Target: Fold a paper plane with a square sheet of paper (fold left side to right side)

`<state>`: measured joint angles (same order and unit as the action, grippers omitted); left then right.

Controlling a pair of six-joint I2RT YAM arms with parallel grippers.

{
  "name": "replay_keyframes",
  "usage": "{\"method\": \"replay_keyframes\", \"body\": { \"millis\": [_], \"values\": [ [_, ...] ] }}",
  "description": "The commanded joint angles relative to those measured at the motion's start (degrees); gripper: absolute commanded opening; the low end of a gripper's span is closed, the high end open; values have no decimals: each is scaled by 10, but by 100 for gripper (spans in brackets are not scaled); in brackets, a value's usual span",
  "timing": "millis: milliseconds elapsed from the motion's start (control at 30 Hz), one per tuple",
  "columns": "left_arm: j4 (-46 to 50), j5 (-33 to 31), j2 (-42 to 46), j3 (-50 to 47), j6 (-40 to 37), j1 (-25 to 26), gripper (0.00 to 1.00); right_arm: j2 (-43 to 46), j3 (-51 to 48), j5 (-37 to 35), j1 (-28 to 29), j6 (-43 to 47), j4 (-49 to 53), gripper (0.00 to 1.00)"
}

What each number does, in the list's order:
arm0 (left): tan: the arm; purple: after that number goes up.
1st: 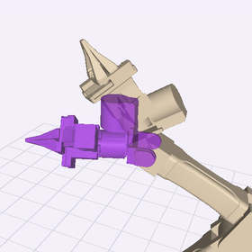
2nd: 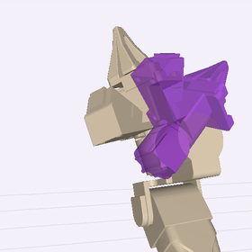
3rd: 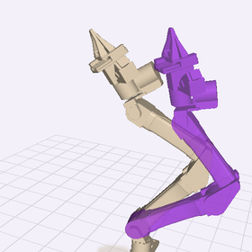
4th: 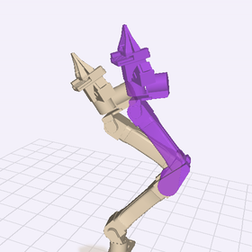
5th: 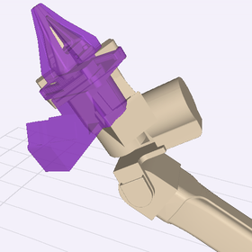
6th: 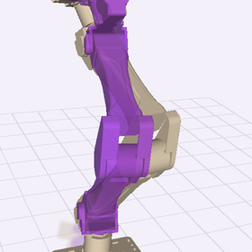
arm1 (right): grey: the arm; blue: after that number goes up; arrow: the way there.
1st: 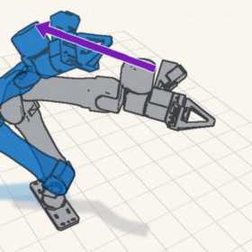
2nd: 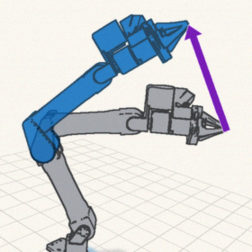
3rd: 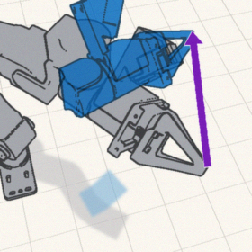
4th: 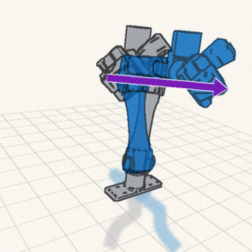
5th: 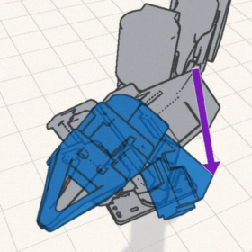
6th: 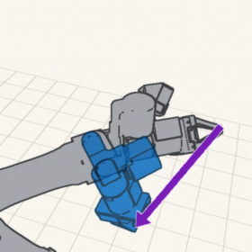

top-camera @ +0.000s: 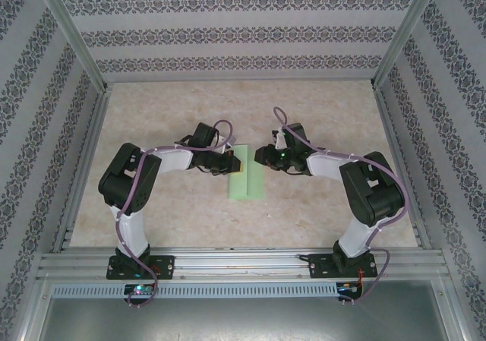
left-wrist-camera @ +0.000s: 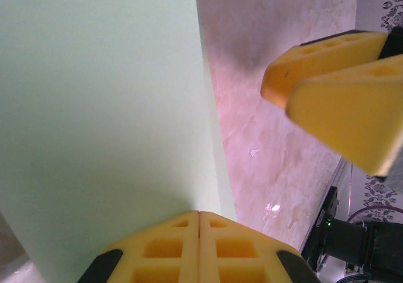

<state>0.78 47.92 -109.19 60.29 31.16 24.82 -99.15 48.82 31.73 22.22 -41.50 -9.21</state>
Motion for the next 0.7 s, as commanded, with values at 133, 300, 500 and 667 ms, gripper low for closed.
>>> {"method": "replay_keyframes", "body": {
  "millis": [133, 300, 500, 667],
  "values": [
    [-4, 0, -5, 14, -3, 10, 0, -32, -11, 73, 13, -43, -95, 43],
    [1, -2, -3, 14, -7, 9, 0, -65, -1, 84, 25, -67, -130, 43],
    [2, -2, -1, 15, -7, 10, 0, -85, 3, 88, 32, -82, -150, 38],
    [3, -3, 2, 15, -8, 11, 0, -93, 3, 89, 34, -88, -156, 22]
  ]
}}
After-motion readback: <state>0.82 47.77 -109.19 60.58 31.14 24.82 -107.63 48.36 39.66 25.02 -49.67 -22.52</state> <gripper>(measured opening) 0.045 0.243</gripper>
